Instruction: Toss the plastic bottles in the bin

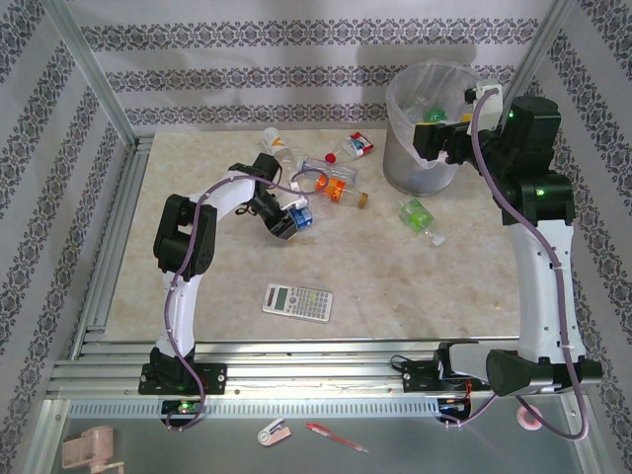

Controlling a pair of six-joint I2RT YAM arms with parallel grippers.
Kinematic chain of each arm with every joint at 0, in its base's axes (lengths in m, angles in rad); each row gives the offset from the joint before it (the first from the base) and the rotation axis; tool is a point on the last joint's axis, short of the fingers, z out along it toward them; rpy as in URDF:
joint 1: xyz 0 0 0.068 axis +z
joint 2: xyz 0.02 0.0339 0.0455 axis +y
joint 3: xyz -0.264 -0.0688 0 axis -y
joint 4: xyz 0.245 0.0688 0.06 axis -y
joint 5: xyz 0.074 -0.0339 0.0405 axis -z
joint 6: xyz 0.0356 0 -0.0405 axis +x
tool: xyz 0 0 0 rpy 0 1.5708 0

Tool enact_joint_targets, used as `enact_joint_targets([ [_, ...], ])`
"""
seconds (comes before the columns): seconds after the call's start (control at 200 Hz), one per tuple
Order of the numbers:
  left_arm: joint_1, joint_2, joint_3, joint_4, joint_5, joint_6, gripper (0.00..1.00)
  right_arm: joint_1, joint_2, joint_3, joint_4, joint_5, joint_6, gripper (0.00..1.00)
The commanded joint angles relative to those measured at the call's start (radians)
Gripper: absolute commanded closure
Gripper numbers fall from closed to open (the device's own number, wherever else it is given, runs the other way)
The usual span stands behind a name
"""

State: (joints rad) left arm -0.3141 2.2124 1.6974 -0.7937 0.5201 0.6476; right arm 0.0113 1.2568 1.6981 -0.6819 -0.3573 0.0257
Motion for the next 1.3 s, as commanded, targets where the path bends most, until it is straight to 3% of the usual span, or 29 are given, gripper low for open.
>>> enact_joint_targets([
  [0.0,-0.011,-0.049,-0.028,-0.011,0.025,0.025,0.51,0.012,-0.016,-0.008,0.006,0.008,-0.012,0.02],
  [0.465,-0.031,-0.116,-0.087,0.045,0.037,0.024,0.80,0.012,-0.023,-0.026,0.011,0.006,-0.007,0.02],
  [0.649,-0.034,-0.210,-0.182,0.153,0.047,-0.036,0.89,0.012,-0.038,-0.052,0.014,0.000,0.000,0.02],
  [0.984,-0.065,-0.461,-0.374,0.486,0.095,-0.238,1.00,0.014,-0.036,-0.055,0.015,-0.089,0.095,0.02],
  [1.294,-0.158,-0.584,-0.405,0.663,0.078,-0.343,1.00,0.045,-0.001,-0.062,0.009,-0.278,0.171,0.02],
])
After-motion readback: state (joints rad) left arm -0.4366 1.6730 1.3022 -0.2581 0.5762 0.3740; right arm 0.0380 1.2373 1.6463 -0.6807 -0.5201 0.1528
